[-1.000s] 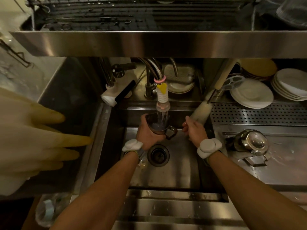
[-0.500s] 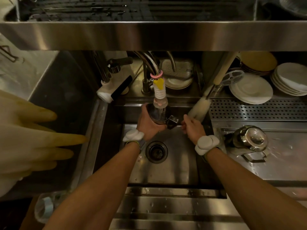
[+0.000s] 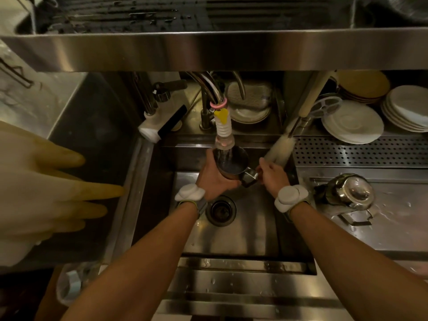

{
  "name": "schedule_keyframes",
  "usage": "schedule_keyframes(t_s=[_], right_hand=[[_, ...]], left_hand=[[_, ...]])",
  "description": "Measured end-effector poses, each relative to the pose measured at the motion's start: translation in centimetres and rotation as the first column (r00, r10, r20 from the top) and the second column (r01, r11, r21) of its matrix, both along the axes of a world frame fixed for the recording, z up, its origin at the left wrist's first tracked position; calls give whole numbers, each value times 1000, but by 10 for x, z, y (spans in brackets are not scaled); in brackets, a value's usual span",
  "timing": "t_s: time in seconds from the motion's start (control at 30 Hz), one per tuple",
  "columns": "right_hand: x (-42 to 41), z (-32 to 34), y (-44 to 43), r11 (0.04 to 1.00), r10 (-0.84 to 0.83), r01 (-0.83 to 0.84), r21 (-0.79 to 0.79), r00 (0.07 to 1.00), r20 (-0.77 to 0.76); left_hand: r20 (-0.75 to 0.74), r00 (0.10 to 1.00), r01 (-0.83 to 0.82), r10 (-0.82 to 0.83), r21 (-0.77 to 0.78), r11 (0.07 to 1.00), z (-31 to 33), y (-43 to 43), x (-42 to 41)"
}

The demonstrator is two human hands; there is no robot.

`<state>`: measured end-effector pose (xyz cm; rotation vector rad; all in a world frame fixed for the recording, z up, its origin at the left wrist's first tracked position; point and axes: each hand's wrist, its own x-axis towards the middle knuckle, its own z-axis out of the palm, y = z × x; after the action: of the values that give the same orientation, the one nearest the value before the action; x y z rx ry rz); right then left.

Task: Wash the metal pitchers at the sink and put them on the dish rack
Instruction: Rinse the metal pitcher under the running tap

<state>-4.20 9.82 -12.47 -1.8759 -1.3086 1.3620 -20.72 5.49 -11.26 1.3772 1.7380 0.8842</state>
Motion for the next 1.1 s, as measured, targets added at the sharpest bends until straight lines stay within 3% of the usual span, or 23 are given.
schedule_keyframes(t_s=[0.47,0.67,0.93,1.1], right_hand=[[-4,13,-5,997,67,-67,38,998,7],[3,14,-10,997,76,-76,28,997,7],[8,18,-15,995,85,-85,54,996,-4],[0,23,-24,994,90,-87,66,995,-42]], left_hand=[[-7,998,-63,63,-18,998,13,-5,-20],[-44,999,21,-23,-46,999,14,-2,-8],[-134,991,-14,4,-76,997,18,0,-21],[-349,937,-47,-29,-209,977,32,-15,-42]])
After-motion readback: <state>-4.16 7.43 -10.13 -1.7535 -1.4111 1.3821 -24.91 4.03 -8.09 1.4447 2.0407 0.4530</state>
